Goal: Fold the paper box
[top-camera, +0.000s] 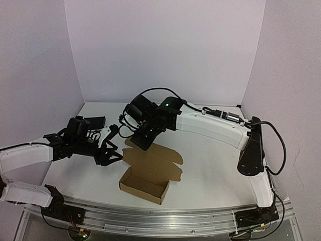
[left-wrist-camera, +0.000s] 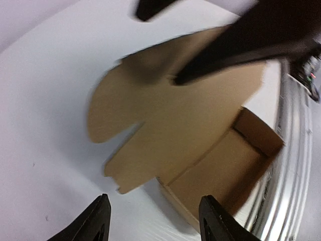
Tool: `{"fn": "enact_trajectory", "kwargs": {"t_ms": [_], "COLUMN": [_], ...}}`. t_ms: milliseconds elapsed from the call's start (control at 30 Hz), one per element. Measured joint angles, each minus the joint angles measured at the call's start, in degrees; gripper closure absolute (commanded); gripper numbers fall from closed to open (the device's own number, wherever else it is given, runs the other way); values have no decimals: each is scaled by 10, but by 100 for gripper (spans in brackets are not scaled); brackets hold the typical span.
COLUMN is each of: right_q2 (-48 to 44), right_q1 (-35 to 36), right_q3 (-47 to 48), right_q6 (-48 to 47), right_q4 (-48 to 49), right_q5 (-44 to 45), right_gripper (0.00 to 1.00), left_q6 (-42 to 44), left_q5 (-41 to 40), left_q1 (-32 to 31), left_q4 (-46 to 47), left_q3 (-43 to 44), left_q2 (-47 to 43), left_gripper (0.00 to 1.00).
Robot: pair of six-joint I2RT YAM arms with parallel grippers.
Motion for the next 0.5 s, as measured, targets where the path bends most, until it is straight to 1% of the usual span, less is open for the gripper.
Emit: {"fn": "enact_trajectory", "kwargs": {"t_ms": [100,167,200,267,333,367,433,500], "right_q2": [-26,-39,-47,-66,-96,-115,-147,-155], "right_q1": [1,-2,-7,-28,-68,-96,-160,-219], "right_q3": [-15,-18,-18,-18,-37,-55,-101,-137], "right_q6": [6,16,26,60,110,135,174,205], "right_q4": [4,4,5,6,18,25,41,47], "right_q5": [-13,-41,-60,-109,-157,-176,-200,-222], "right_gripper": [26,25,27,34,47,52,57,62], "left_q6": [143,264,307,385,445,469,499,515], "left_q5": [100,147,158,167,164,160,146,125], "left_q1": [-7,-13,-17,-27,-41,-50,-85,-134], "left_q4": [-22,-55,-68,-92,-104,-107,-104,-89], "left_q3": [-22,-23,-23,-24,-26,-28,-35,-43], "left_q2": [-72,-86,-84,-66,-41,-28,-9,9], "left_gripper": [29,29,29,30,31,31,29,27]}}
